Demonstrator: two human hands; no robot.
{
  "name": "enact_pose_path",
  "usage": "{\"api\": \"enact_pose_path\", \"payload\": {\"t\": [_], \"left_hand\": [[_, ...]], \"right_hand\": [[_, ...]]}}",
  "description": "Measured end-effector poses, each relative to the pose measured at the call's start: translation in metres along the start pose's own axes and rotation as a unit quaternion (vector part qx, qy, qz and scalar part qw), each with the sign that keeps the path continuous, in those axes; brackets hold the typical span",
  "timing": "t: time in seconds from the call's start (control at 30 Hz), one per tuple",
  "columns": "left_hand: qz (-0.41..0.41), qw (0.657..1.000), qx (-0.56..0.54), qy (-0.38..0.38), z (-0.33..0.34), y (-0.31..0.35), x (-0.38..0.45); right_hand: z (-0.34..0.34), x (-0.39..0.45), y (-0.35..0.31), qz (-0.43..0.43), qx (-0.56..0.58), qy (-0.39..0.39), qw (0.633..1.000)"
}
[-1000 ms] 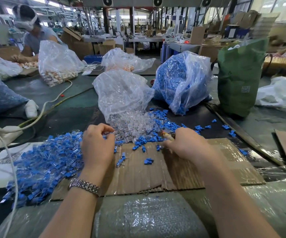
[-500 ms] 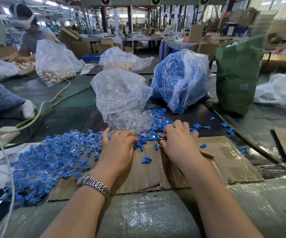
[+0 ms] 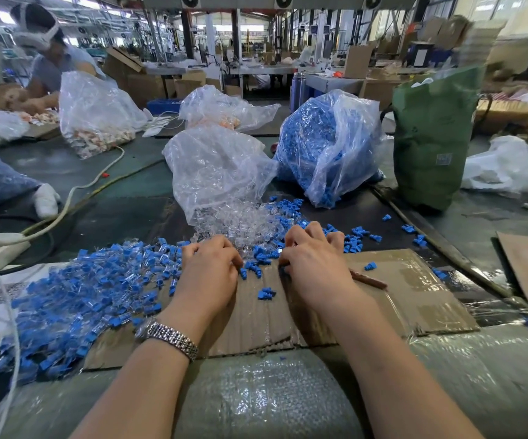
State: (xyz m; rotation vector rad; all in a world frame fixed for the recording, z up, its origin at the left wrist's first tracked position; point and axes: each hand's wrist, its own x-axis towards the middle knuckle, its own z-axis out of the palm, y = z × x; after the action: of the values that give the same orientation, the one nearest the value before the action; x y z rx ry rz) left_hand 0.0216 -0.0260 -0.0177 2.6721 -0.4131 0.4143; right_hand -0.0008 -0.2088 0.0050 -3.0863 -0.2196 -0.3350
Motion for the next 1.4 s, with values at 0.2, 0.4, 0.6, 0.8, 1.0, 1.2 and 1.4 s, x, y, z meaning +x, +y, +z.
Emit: {"api": "enact_pose_path", "payload": {"t": [0.2, 0.4, 0.6, 0.8, 1.0, 1.2, 1.4], "left_hand": [[0.006, 1.0, -0.009, 0.012, -0.003, 0.0, 0.0], [-0.028, 0.983, -0.179, 0.029, -0.017, 0.004, -0.002], [-0.08, 0.926, -0.369, -0.017, -0.026, 0.004, -0.002], [-0.065, 0.912, -0.404, -0.032, -0.026, 0.004, -0.005], [-0.067, 0.885, -0.457, -0.051, -0.027, 0.007, -0.006], [-0.079, 0.853, -0.512, -0.063, -0.031, 0.008, -0.008], [-0.074, 0.801, -0.589, -0.083, -0.033, 0.006, -0.008]], "right_hand": [[0.001, 0.001, 0.002, -0.015, 0.001, 0.034, 0.999], [-0.002, 0.0, 0.004, 0.025, 0.194, 0.046, 0.98], [-0.006, -0.001, 0.003, 0.045, 0.415, 0.066, 0.906], [-0.013, -0.004, 0.004, 0.04, 0.602, 0.057, 0.795], [-0.009, -0.002, -0.005, -0.018, 0.593, 0.04, 0.804], [-0.003, 0.0, -0.007, -0.016, 0.597, 0.009, 0.802], [-0.004, 0.0, 0.002, 0.03, 0.669, -0.018, 0.743]]}}
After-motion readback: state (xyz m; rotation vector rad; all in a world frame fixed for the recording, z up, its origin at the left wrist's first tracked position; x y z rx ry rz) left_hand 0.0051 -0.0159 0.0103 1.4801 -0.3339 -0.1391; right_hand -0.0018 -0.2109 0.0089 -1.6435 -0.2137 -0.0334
